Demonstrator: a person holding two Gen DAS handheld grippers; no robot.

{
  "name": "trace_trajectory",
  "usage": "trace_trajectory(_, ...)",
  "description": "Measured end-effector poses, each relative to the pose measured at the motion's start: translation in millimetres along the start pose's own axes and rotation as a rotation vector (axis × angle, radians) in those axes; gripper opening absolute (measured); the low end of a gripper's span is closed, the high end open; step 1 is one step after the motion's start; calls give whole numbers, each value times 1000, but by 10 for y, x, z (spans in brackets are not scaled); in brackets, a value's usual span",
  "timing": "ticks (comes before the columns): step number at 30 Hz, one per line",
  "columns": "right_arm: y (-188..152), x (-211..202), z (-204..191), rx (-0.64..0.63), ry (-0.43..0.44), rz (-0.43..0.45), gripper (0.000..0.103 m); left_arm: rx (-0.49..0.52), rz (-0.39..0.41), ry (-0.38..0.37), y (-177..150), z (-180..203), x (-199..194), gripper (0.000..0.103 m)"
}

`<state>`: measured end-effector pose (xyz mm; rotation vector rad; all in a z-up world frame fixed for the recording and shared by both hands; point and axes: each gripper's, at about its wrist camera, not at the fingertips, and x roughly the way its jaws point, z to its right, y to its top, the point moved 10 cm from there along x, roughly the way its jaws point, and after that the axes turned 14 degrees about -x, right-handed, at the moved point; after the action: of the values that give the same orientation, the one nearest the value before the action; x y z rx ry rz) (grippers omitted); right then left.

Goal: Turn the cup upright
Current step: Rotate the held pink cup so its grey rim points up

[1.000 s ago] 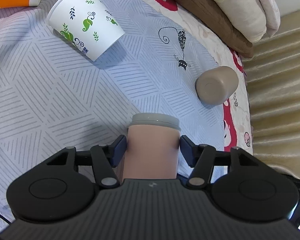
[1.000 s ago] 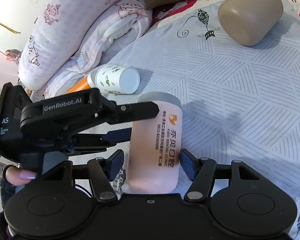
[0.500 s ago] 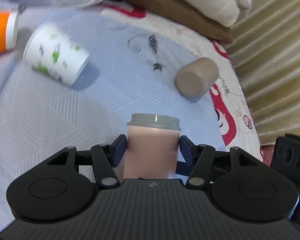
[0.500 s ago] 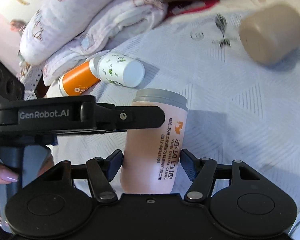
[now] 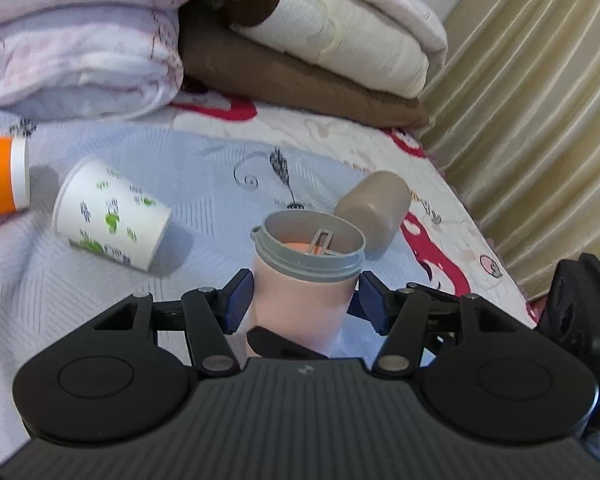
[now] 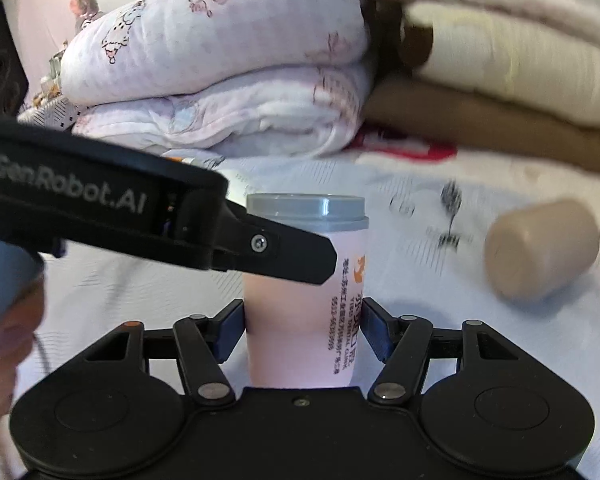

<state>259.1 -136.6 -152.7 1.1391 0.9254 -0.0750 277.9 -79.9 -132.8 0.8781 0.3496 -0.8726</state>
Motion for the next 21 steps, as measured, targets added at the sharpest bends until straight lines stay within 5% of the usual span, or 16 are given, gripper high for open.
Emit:
trace_trajectory(12,221,207,15,-94,-139,183,68,53,169,-14,96,-42,-57,57)
trace_trajectory(21,154,339,58,-90,-138,205,68,62,162,-17,31,-95,38,56)
